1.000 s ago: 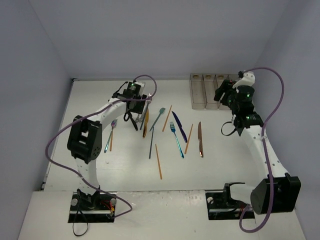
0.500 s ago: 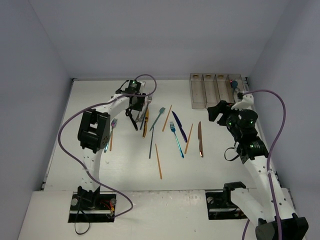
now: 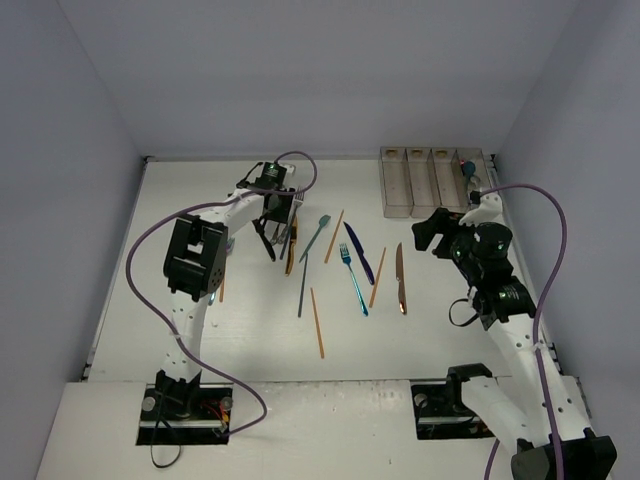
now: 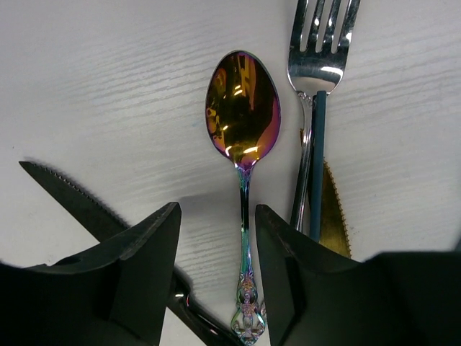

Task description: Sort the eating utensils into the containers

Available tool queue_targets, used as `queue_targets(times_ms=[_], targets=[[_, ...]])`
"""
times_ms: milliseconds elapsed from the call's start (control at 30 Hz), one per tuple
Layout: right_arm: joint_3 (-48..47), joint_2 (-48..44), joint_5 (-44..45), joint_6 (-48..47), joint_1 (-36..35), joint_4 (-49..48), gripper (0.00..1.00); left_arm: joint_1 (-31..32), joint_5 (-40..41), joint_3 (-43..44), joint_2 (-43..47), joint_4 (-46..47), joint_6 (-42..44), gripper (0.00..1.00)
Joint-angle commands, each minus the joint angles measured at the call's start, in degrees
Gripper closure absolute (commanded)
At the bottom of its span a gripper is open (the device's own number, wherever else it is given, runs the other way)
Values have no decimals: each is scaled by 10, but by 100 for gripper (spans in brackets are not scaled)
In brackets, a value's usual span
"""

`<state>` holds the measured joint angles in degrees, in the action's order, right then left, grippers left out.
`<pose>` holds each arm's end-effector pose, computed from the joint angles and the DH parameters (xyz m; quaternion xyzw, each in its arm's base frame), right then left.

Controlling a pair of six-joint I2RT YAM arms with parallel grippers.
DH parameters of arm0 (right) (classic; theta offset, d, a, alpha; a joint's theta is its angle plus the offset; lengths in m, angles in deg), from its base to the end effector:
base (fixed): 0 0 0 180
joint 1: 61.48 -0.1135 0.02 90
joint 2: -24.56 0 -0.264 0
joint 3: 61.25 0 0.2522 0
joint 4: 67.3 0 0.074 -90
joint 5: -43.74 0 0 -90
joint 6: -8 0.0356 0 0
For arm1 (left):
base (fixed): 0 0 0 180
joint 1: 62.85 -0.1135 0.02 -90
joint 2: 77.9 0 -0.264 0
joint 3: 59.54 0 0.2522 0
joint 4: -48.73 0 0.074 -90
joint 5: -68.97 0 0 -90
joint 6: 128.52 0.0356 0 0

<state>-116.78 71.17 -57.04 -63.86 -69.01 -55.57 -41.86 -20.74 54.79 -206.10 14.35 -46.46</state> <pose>0.1941 0.0324 0.3391 0.0022 0.7239 0.2188 0.6542 0.4679 -0.1793 0.1787 0.1053 0.9284 -0.0867 0.3456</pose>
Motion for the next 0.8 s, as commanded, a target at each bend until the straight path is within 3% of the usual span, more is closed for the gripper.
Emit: queue_targets(times_ms=[0,300,533,767], targets=[[-3,1,-7,-5,-6,-29,26,0,2,37,-11,12,-2,63],[-10,5,-7,2,-11,-26,25,-1,0,76,-45,-20,-1,99],[-31,20,-7,8,-45,-26,25,-1,-19,89,30,-20,-40,100],[-72,72,30,22,-145,-32,24,1,-88,34,177,60,-178,100]])
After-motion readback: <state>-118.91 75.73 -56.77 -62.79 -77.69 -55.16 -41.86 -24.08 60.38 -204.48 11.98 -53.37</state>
